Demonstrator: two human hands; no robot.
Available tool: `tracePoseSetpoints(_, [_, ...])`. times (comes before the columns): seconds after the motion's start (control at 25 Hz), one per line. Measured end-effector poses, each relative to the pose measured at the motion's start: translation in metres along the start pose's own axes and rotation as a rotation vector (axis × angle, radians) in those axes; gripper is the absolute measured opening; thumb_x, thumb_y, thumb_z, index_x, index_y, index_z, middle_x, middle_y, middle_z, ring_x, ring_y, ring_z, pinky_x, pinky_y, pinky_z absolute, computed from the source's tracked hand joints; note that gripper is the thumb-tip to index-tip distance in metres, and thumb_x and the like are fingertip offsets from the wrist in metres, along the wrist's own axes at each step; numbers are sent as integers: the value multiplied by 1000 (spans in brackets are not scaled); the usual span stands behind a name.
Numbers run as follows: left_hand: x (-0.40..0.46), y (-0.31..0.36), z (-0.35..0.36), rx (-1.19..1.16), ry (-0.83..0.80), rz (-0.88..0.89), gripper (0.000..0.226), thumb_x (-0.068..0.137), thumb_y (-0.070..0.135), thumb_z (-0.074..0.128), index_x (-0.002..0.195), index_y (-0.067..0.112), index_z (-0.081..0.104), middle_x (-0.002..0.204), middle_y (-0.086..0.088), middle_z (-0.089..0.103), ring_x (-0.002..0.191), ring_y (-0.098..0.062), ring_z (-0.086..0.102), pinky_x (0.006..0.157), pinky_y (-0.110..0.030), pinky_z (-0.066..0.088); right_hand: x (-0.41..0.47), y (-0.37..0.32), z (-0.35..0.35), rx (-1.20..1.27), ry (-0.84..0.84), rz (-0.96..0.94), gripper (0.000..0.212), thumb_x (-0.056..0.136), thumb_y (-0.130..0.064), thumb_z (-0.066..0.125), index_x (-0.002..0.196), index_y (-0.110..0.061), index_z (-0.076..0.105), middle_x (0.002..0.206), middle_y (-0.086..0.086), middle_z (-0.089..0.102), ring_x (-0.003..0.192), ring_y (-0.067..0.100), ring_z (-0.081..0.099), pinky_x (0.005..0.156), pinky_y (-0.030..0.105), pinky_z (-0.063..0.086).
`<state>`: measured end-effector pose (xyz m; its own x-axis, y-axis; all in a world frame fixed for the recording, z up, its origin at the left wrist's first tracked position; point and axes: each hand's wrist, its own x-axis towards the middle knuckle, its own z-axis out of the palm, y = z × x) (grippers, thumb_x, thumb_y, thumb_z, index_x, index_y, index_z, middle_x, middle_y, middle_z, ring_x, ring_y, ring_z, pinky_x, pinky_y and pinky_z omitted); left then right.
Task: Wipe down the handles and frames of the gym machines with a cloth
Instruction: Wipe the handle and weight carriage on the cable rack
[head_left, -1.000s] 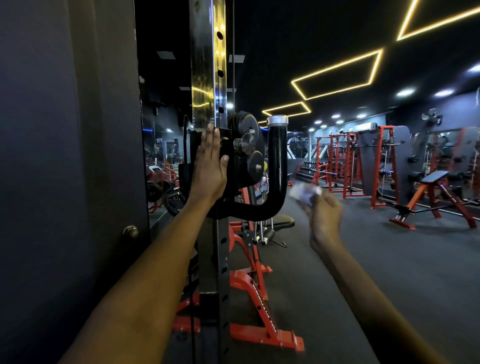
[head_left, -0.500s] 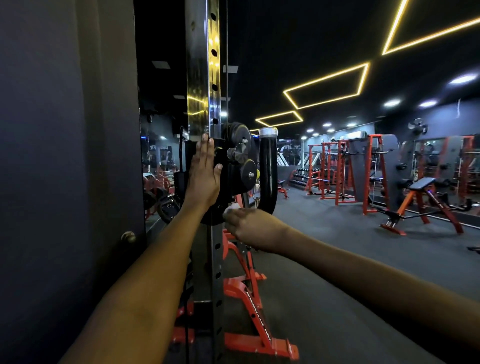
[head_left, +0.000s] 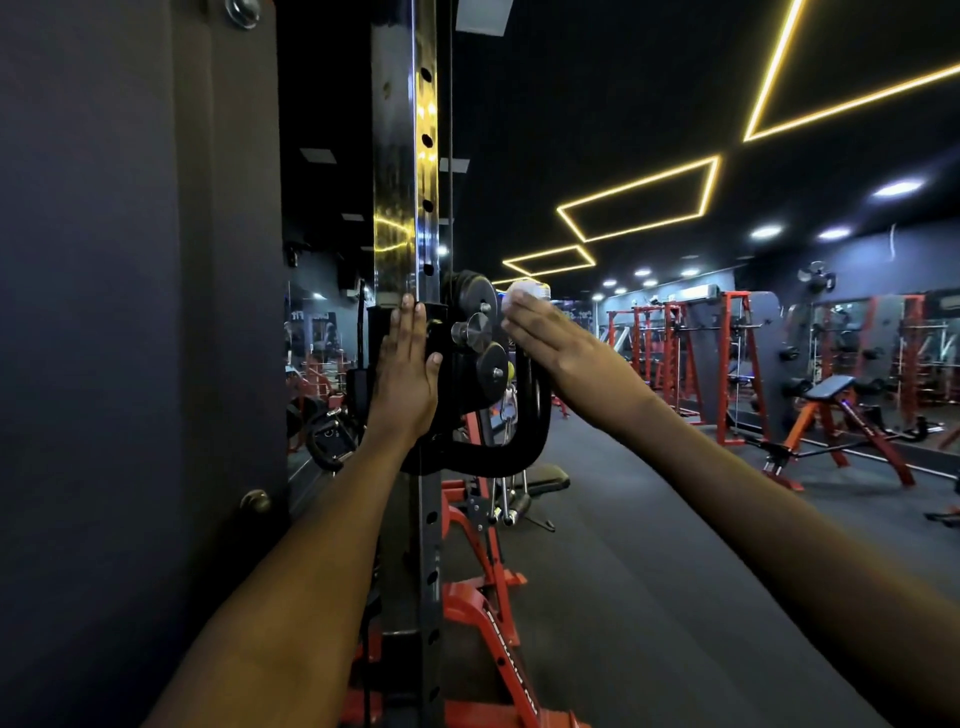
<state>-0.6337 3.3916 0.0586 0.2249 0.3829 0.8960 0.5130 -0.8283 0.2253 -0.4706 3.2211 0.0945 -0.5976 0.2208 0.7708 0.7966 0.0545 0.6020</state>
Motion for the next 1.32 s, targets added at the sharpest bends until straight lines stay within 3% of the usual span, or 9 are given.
tracePoseSetpoints(0.16, [-3,0,-1,-15,5,8,60,105,26,30,152,19,-7,159,7,-15,146,-9,-16,120,-33,-3,-28,-33,14,427,125,622,52,87,4,39,137,-8,45,140,3,45,124,6,46,107,19,36])
tracePoseSetpoints(0.32, [-3,-1,-1,-16,5,3,60,105,27,29,152,20,-8,159,8,-15,145,-7,-17,119,-29,-5,14,-32,8,989,305,1315,31,93,-6,46,101,-24,71,96,-3,69,66,0,57,61,18,46])
tracePoseSetpoints(0.64, [-3,0,2,-9,11,-5,60,105,27,28,151,23,-9,160,8,-15,145,-7,-17,119,-31,-4,-47,-63,26,1582,130,1198,34,88,5,38,76,-5,69,80,12,66,74,18,60,74,28,47])
tracePoseSetpoints(0.76, [-3,0,2,-4,15,-3,59,105,27,27,152,21,-8,160,6,-13,146,-8,-17,120,-33,-3,-80,-88,54,1340,88,1346,27,94,-7,45,84,-11,70,86,17,69,81,34,62,74,42,48])
tracePoseSetpoints(0.88, [-2,0,2,-9,10,-12,59,105,27,27,152,22,-9,161,5,-13,146,-9,-16,121,-34,-2,-69,-69,45,1019,322,1575,20,94,-8,49,98,-11,69,96,13,69,86,24,63,71,29,51])
tracePoseSetpoints(0.96, [-3,-1,3,-2,17,-6,59,105,27,27,152,21,-9,161,5,-13,146,-9,-15,121,-34,-2,-45,-49,24,952,536,1377,30,95,-1,47,118,-10,62,118,0,62,104,7,59,86,16,50])
tracePoseSetpoints(1.08, [-4,-1,3,-2,27,1,60,105,27,28,152,19,-7,161,4,-12,147,-10,-13,121,-34,-1,-27,-63,13,868,385,1012,49,91,13,39,133,-9,48,131,-8,48,121,-9,43,103,11,36])
tracePoseSetpoints(1.2, [-6,-1,3,-2,22,-1,60,105,26,29,153,17,-5,161,3,-11,147,-12,-11,121,-35,0,-55,-109,33,868,435,1156,47,91,14,40,133,-4,49,115,-6,58,111,8,53,89,27,47])
tracePoseSetpoints(1.32, [-8,-1,4,1,24,-1,61,104,25,31,153,16,-4,161,2,-11,147,-12,-11,121,-33,0,-87,-127,47,993,350,1311,31,96,-3,45,123,-8,60,108,3,66,91,6,65,72,15,52])
